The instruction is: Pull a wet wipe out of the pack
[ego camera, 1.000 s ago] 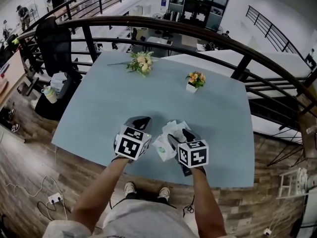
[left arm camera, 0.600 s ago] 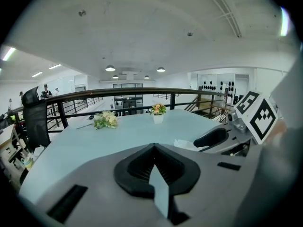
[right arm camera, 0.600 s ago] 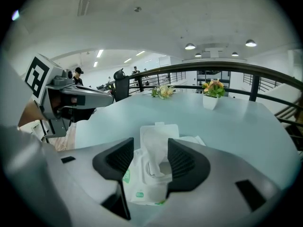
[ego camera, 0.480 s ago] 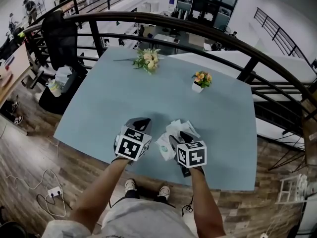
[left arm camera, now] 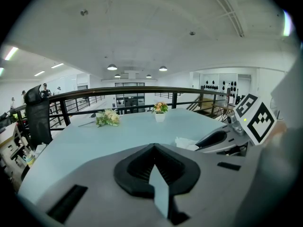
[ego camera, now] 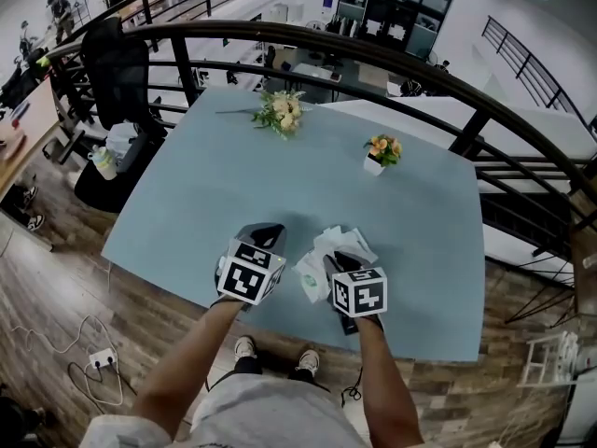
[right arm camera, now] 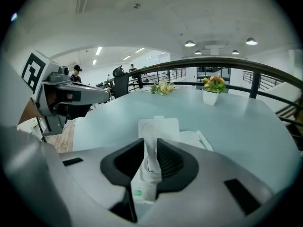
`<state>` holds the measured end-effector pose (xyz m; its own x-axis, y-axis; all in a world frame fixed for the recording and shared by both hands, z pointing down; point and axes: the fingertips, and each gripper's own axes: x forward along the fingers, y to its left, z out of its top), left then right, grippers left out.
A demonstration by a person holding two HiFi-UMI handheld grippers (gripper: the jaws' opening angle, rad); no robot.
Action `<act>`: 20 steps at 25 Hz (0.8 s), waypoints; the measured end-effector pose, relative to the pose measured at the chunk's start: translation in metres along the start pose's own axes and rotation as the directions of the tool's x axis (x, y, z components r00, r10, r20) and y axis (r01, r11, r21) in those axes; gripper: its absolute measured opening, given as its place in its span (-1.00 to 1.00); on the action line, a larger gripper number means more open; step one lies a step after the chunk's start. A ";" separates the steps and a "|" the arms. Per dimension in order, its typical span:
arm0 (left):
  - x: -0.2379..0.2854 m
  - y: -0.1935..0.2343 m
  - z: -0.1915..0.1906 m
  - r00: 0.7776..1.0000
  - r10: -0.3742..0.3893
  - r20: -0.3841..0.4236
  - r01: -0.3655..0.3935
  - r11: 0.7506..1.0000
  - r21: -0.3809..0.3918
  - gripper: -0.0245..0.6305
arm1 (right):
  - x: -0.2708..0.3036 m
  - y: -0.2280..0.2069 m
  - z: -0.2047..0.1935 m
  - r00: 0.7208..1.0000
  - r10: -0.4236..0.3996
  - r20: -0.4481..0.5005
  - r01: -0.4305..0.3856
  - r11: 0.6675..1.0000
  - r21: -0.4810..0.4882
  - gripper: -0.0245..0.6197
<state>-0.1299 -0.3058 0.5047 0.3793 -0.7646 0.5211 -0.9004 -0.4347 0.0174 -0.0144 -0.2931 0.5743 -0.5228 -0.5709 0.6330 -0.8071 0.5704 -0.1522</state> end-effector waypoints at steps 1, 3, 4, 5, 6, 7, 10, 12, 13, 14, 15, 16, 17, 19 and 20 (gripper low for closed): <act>0.000 -0.001 0.000 1.000 -0.001 0.001 0.001 1.000 0.001 -0.94 | 0.000 -0.001 0.000 1.000 -0.002 0.000 0.002 1.000 0.000 -0.66; 0.001 -0.001 0.000 1.000 -0.001 0.000 0.001 1.000 0.001 -0.94 | -0.001 -0.002 0.001 1.000 -0.004 0.000 0.004 1.000 0.002 -0.73; 0.002 -0.001 0.000 1.000 -0.001 -0.001 0.001 1.000 0.001 -0.94 | -0.001 -0.003 0.001 1.000 -0.005 0.000 0.005 1.000 0.004 -0.75; 0.002 -0.001 -0.001 1.000 0.000 -0.003 0.000 1.000 0.000 -0.94 | 0.000 -0.003 0.001 1.000 -0.004 0.000 0.004 1.000 0.005 -0.78; 0.003 -0.001 -0.001 1.000 0.000 -0.006 0.000 1.000 0.000 -0.94 | 0.000 -0.003 0.001 1.000 -0.003 -0.001 0.003 1.000 0.005 -0.80; 0.003 -0.001 -0.002 1.000 -0.001 -0.009 0.001 1.000 -0.001 -0.94 | 0.001 -0.003 0.000 1.000 -0.002 -0.003 0.002 1.000 0.004 -0.80; 0.003 -0.001 -0.003 1.000 -0.002 -0.010 0.002 1.000 0.000 -0.94 | 0.002 -0.001 -0.001 1.000 0.003 -0.013 -0.003 1.000 0.001 -0.86; 0.004 -0.001 -0.003 1.000 -0.003 -0.010 0.003 1.000 0.000 -0.94 | 0.003 -0.001 -0.002 1.000 0.007 -0.015 -0.007 1.000 0.001 -0.88; 0.004 -0.001 -0.003 1.000 -0.003 -0.010 0.003 1.000 0.001 -0.94 | 0.003 -0.001 -0.001 1.000 0.008 -0.015 -0.007 1.000 0.002 -0.88; 0.005 -0.001 -0.003 1.000 -0.004 -0.010 0.004 1.000 0.001 -0.94 | 0.003 -0.001 -0.001 1.000 0.008 -0.014 -0.008 1.000 0.002 -0.88; 0.005 -0.001 -0.003 1.000 -0.005 -0.010 0.005 1.000 0.002 -0.94 | 0.003 -0.001 -0.001 1.000 0.008 -0.014 -0.008 1.000 0.002 -0.89; 0.005 -0.002 -0.003 1.000 -0.006 -0.011 0.006 1.000 0.003 -0.94 | 0.003 -0.001 0.000 1.000 0.008 -0.013 -0.008 1.000 0.003 -0.89; 0.005 -0.002 -0.003 1.000 -0.007 -0.011 0.008 1.000 0.003 -0.94 | 0.003 -0.001 0.000 1.000 0.008 -0.013 -0.008 1.000 0.003 -0.89; 0.005 -0.003 -0.001 1.000 -0.009 -0.009 0.009 1.000 0.004 -0.94 | 0.002 -0.002 0.002 1.000 0.006 -0.009 -0.006 1.000 0.003 -0.89; 0.005 -0.003 0.000 1.000 -0.008 -0.006 0.008 1.000 0.004 -0.94 | 0.001 -0.003 0.003 1.000 0.005 -0.007 -0.005 1.000 0.003 -0.89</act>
<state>-0.1251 -0.3088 0.5073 0.3854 -0.7579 0.5264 -0.8962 -0.4432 0.0182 -0.0135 -0.2966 0.5731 -0.5250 -0.5642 0.6373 -0.8055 0.5711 -0.1579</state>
